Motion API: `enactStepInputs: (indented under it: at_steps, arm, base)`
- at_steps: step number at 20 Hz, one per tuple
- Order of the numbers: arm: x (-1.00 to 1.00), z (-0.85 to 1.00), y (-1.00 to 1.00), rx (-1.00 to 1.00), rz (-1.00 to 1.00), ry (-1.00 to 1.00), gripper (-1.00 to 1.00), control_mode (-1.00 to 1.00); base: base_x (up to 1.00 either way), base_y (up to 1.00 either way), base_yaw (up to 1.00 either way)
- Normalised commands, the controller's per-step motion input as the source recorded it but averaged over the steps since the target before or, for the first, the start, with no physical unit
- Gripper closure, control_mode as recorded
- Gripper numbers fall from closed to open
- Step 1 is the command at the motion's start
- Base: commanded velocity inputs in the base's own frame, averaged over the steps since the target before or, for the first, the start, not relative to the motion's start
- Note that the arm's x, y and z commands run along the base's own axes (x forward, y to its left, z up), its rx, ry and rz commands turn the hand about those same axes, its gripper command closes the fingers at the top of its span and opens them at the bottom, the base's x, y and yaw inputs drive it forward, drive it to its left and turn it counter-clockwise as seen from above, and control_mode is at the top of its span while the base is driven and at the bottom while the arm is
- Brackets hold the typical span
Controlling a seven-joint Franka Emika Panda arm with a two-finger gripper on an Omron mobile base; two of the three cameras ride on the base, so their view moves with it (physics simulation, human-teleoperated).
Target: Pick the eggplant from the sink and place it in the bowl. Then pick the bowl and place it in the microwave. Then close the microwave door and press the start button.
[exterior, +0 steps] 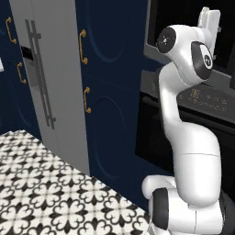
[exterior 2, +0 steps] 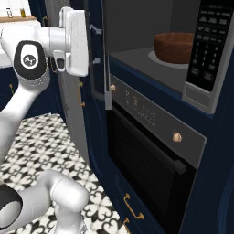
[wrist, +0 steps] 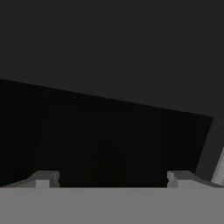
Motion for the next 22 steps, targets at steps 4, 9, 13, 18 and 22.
enactStepInputs:
  at_steps: [4,9,13,18,22]
  arm:
    - [0.57,-0.22,-0.63,0.02,-0.08,-0.18,-1.00,-1.00]
    - [0.66,-0.27,-0.57,0.01,-0.07,-0.10,-1.00,-1.00]
    - [0.63,-0.31,-0.52,0.00,-0.06,-0.08,-1.00,-1.00]
    - [0.69,-0.34,-0.45,0.00,-0.01,-0.08,-1.00,-1.00]
    - [0.74,-0.29,-0.51,0.01,0.00,-0.08,-1.00,-1.00]
  base:
    - [0.00,0.00,0.00]
    - [0.00,0.00,0.00]
    - [0.00,0.00,0.00]
    - [0.00,0.00,0.00]
    - [0.00,0.00,0.00]
